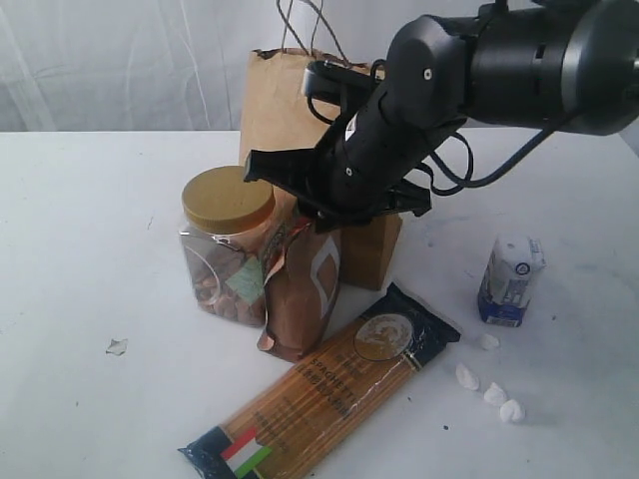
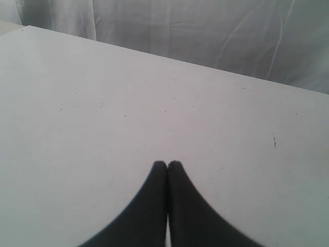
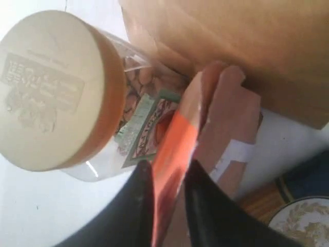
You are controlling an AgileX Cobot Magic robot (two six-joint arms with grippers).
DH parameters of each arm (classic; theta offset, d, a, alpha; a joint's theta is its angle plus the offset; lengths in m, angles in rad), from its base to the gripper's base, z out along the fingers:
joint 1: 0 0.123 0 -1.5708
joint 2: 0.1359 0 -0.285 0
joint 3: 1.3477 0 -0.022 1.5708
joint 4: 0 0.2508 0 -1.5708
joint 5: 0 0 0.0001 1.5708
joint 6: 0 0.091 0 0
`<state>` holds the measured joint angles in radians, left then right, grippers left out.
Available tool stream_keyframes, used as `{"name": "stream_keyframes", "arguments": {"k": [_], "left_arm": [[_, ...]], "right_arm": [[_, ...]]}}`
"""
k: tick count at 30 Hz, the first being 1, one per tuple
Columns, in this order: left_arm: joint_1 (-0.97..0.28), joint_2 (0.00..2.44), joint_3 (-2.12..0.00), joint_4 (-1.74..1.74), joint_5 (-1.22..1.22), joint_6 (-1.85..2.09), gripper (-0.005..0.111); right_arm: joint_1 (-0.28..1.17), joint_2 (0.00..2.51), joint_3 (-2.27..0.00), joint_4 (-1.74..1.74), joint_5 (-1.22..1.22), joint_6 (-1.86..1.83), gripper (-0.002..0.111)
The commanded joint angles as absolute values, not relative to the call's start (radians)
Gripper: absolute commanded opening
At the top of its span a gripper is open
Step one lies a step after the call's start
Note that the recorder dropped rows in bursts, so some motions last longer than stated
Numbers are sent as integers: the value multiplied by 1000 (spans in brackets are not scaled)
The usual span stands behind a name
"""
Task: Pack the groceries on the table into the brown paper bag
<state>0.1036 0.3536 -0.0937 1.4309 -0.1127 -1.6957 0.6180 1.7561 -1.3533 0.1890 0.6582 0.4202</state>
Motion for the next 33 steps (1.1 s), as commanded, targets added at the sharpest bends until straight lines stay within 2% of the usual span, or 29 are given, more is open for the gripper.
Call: {"name": "stream_keyframes", "arguments": {"k": [1,5,9,16,17,19,20,22,24,33], "left_arm": [[105,346,-89,1447,-113,-1702,0],[105,346,-89,1447,-113,-1702,0],[105,346,-89,1447,-113,-1702,0],[105,346,-89,1447,-108,-1702,0],[105,346,-89,1447,-108,-1702,0],[105,346,-89,1447,-108,-1702,0],[105,346,-89,1447,-108,-1702,0],[105,346,-89,1447,-108,-1702,0],[105,346,-89,1447,-108,-1702,0],[103,346,-89,1447,-112,-1702,0]], "right_arm": [[617,1754,-1365,183,711,417,0],[617,1652,-1365,183,857,308,0],[617,1504,-1365,175,888,260,0],[617,1491,-1365,175,890,199,2],[617,1501,-1365,206,900,161,7],[617,1541,-1365,301,914,91,28],[617,1581,-1365,365,909,74,48],[617,1624,-1365,412,880,74,69],[617,1653,-1369,451,847,74,80],[617,1736,-1435,443,772,256,81]]}}
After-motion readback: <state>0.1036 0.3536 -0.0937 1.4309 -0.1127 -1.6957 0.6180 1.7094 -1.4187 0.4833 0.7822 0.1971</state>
